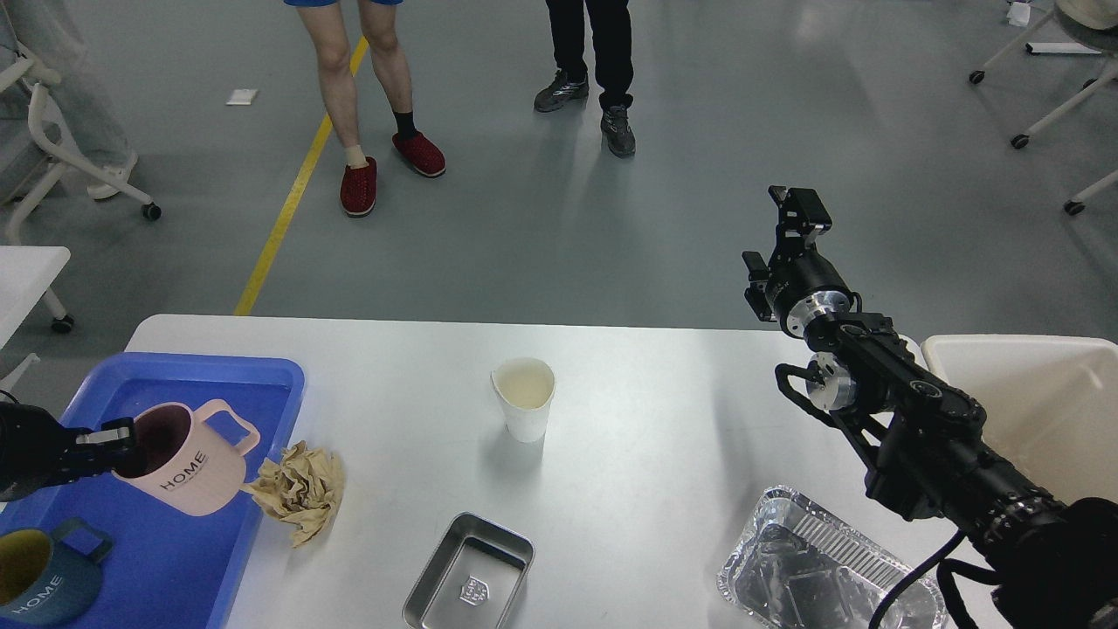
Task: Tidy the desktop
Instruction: 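Lift the pink mug and lower it into the blue tray, then release the pink mug and raise the left gripper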
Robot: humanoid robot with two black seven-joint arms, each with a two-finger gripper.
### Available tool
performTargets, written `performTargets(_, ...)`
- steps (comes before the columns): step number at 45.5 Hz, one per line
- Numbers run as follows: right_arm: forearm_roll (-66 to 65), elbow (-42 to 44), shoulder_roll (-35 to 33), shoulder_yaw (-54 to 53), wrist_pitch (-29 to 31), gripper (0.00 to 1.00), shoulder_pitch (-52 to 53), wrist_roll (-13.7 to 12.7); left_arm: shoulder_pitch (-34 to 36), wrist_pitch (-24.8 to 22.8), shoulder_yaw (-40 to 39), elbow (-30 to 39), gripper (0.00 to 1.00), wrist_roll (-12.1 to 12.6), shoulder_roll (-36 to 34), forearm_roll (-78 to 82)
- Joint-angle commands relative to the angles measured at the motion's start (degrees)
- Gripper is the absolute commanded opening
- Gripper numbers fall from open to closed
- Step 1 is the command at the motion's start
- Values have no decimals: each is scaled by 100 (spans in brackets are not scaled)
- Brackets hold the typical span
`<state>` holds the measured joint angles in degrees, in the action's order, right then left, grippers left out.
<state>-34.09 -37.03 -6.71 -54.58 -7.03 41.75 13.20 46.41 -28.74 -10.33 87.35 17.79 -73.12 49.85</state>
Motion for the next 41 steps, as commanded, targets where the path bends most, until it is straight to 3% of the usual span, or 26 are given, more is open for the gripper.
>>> performTargets(1, -1, 2, -6, 0, 0, 100, 0, 7, -325, 246, 13, -60, 4, -3, 9, 16)
performTargets(13, -1, 2, 3, 0, 0, 100, -27, -2, -1028, 685, 13, -376, 5, -21, 26, 42)
performTargets(21, -1, 2, 3, 0, 0, 100, -27, -2, -1327, 1063, 13, -737, 5, -39, 448, 51)
performTargets(41, -1, 2, 12, 0, 0, 100, -27, -2, -1582, 1231, 13, -913, 11, -30, 624, 42)
